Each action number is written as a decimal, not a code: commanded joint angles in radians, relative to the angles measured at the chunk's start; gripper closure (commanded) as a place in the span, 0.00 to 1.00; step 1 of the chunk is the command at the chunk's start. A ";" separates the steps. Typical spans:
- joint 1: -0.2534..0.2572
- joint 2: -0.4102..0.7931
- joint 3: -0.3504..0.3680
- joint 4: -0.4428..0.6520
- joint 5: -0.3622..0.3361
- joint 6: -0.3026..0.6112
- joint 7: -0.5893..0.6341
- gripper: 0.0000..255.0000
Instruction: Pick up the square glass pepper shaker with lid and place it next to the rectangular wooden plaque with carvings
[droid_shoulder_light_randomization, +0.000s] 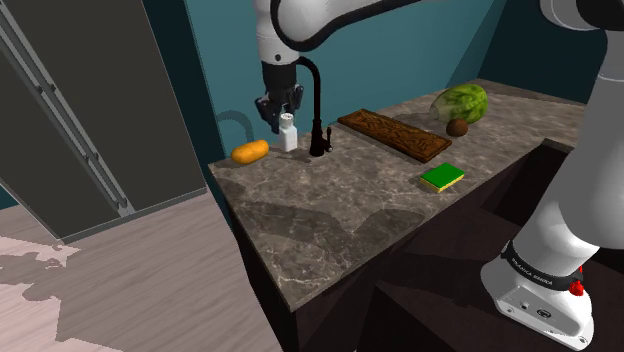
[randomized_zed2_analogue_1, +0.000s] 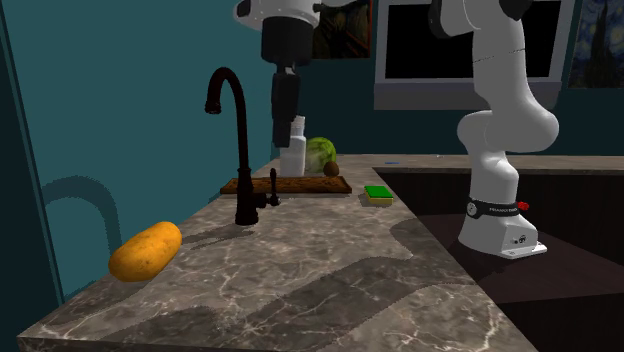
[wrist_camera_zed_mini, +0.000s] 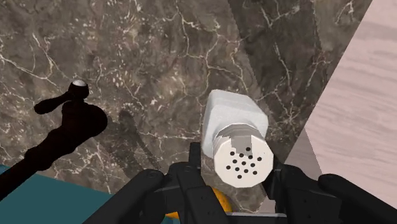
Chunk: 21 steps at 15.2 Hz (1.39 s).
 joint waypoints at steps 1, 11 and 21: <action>-0.032 -0.064 -0.009 -0.083 0.025 0.025 -0.042 1.00; -0.141 -0.352 -0.104 -0.424 0.125 0.101 -0.274 1.00; -0.223 -0.561 -0.253 -0.640 0.144 0.114 -0.514 1.00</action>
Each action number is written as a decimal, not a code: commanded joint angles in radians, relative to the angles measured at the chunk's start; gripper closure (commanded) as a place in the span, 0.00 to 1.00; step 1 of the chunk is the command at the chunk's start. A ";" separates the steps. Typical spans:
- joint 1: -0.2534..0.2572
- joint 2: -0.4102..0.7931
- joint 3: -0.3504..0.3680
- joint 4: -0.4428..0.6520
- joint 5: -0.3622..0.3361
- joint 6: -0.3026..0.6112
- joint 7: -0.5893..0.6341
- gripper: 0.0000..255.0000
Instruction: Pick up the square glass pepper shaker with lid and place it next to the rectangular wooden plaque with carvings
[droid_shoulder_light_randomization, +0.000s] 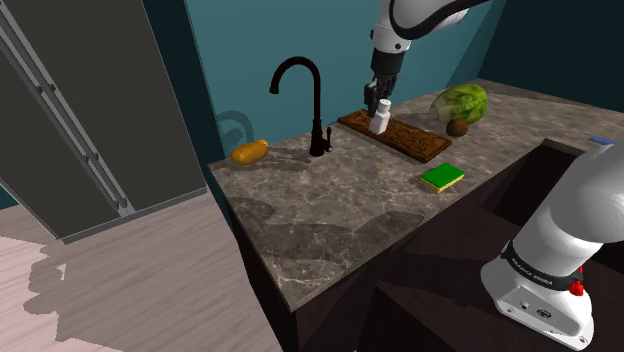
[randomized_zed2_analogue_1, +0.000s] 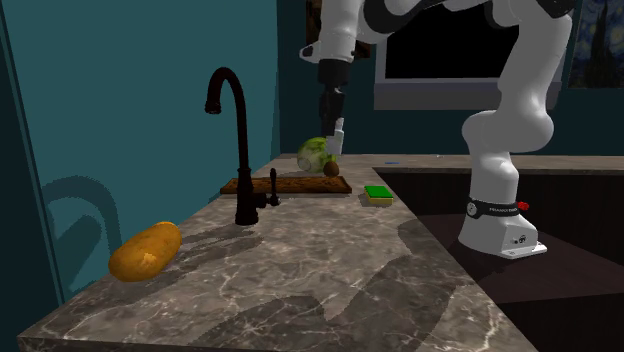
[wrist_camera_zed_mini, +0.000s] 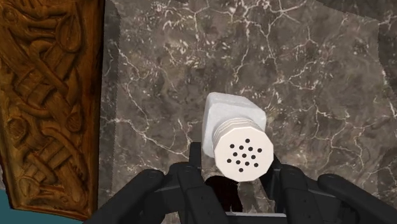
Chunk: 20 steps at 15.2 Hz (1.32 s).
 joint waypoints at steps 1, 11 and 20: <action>-0.017 -0.037 -0.033 -0.038 -0.003 0.001 -0.051 1.00; -0.025 -0.014 -0.046 -0.141 -0.008 0.127 -0.067 1.00; -0.026 0.042 -0.044 -0.217 -0.011 0.259 -0.063 1.00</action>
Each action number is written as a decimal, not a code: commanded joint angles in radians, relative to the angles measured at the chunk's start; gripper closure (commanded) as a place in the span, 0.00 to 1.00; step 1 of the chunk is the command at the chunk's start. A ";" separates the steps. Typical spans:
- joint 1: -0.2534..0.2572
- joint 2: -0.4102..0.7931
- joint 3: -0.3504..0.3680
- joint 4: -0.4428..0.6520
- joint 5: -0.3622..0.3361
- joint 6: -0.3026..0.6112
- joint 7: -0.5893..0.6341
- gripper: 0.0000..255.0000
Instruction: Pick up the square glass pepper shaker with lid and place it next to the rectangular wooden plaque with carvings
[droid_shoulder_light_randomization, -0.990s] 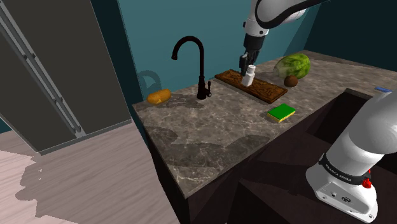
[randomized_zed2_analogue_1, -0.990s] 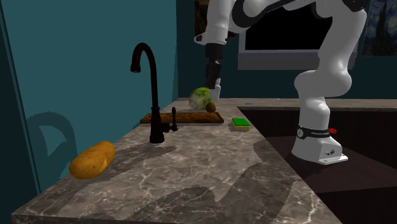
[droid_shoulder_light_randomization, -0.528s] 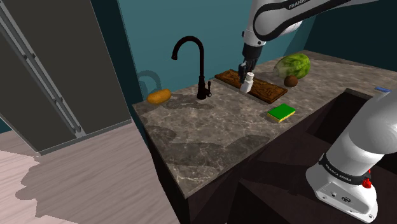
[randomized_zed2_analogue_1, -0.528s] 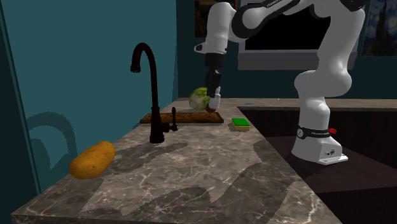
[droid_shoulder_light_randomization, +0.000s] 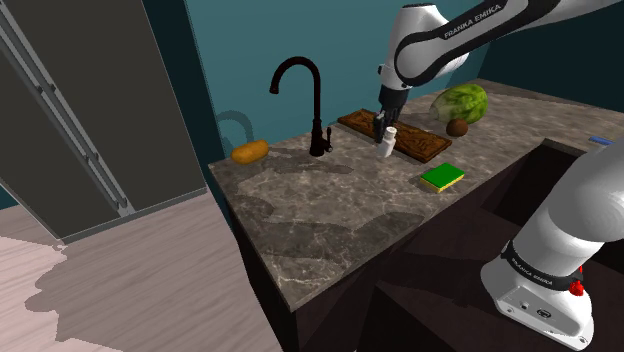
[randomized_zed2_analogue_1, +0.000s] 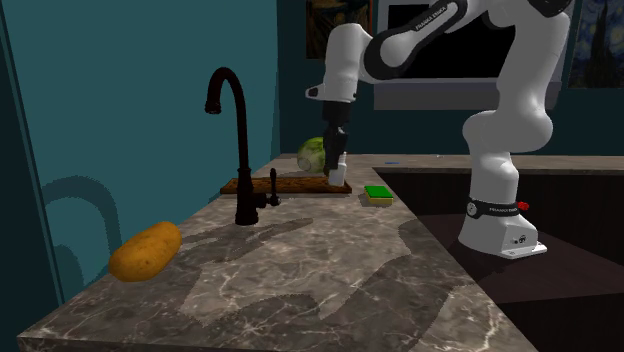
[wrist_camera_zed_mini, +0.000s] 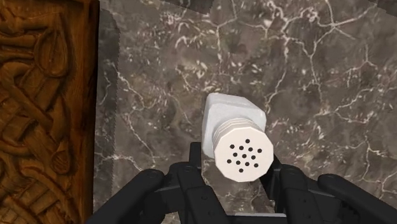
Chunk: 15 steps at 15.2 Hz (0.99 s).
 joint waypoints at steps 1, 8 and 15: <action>0.000 0.014 0.001 -0.016 -0.001 0.030 0.002 1.00; -0.001 0.075 0.003 -0.061 -0.005 0.136 0.007 1.00; -0.002 0.109 0.003 -0.079 -0.009 0.188 0.010 1.00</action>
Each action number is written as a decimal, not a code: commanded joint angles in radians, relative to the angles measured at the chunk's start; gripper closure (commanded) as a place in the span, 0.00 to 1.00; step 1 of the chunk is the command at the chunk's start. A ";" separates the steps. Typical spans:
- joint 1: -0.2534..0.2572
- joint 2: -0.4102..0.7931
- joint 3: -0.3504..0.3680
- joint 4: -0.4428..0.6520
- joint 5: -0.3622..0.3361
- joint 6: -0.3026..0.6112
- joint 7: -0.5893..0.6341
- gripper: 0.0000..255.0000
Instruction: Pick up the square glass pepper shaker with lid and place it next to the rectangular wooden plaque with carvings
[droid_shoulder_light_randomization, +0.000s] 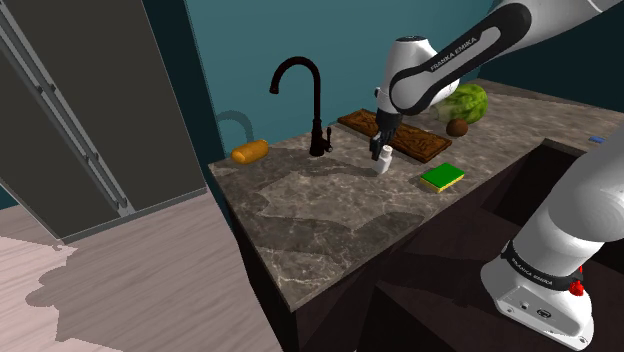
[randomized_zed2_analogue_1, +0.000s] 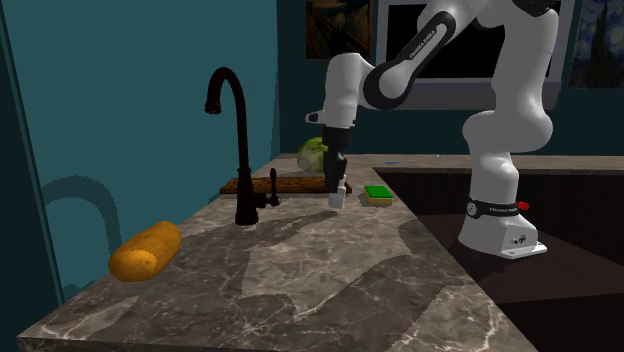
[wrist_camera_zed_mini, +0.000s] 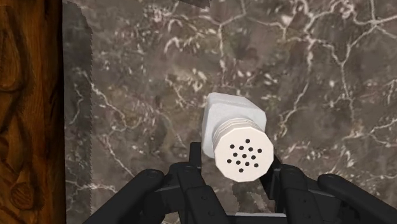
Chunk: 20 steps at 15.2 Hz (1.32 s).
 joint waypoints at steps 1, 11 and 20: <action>0.000 0.001 0.000 -0.001 0.000 0.002 0.000 1.00; 0.001 -0.028 0.000 0.009 0.003 -0.036 -0.002 0.00; 0.003 -0.100 -0.001 0.042 0.008 -0.142 -0.006 0.00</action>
